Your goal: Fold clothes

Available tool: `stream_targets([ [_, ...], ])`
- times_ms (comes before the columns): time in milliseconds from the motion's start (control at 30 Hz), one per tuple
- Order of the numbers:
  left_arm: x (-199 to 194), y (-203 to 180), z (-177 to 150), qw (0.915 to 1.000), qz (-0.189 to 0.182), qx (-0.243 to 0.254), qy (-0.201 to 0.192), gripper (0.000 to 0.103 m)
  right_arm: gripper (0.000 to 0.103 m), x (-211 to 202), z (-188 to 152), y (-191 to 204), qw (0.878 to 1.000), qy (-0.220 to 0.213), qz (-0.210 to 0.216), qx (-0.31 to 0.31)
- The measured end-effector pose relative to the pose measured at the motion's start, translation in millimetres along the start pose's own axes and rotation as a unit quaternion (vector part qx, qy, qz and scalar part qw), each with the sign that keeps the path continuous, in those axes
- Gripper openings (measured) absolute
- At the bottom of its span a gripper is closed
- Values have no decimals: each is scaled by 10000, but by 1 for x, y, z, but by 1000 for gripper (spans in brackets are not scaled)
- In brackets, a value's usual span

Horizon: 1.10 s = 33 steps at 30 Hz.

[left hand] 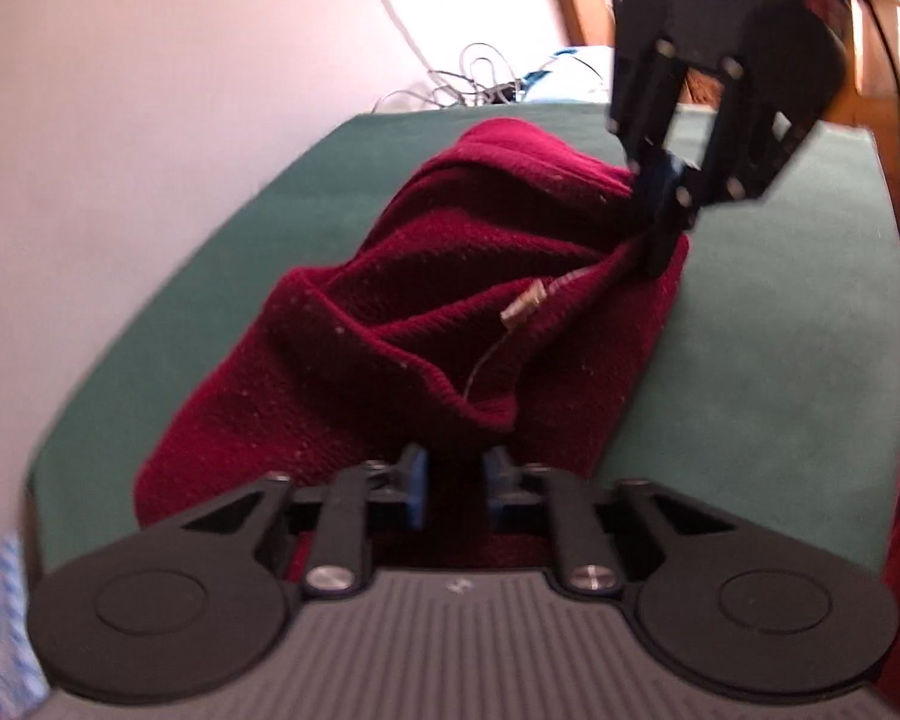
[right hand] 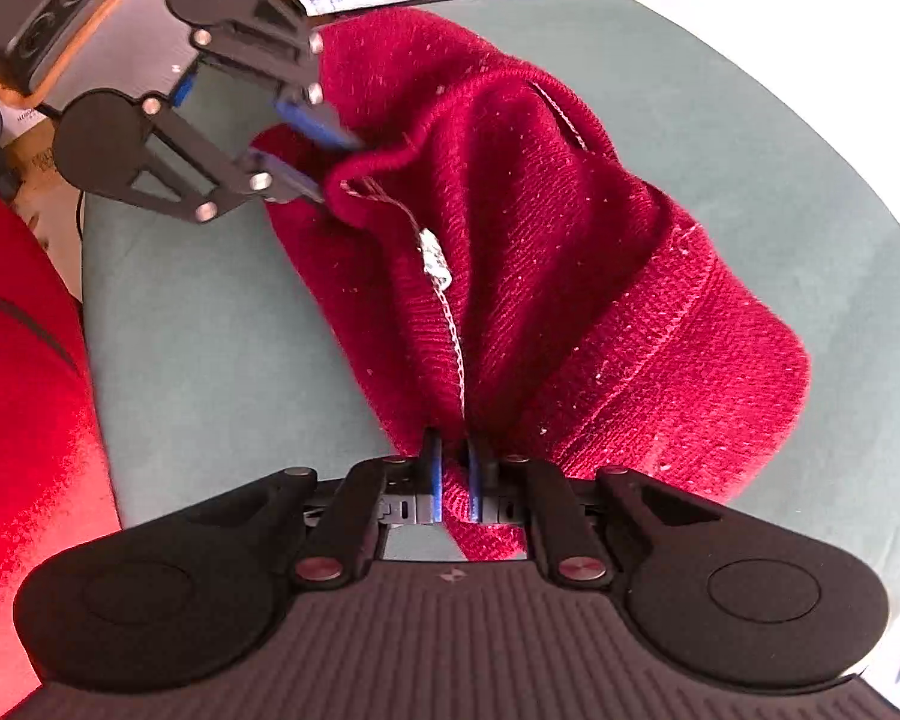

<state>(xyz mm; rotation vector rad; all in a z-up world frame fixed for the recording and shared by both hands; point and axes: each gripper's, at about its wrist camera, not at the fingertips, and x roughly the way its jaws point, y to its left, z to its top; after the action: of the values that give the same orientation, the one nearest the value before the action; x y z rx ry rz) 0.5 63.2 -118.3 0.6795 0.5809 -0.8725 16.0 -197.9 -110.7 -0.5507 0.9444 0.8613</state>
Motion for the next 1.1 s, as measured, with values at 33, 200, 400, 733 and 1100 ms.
stream_targets([
  [33,-3,3,2,10000,-58,-72,0,5,9,-3,0,0,10000,-30,38,30],
  [200,-2,0,-2,9993,-268,-220,130,4,9,-21,-6,12,9995,-175,275,46],
  [400,6,-8,-8,9979,-470,-325,321,3,9,14,-11,26,9995,111,292,110],
  [733,5,-9,0,9979,-427,-324,351,4,32,-44,-12,14,9823,-1020,734,1392],
  [1100,-3,-20,0,9981,-297,-369,403,19,1,-6,-14,-7,9091,-2087,-345,3588],
])
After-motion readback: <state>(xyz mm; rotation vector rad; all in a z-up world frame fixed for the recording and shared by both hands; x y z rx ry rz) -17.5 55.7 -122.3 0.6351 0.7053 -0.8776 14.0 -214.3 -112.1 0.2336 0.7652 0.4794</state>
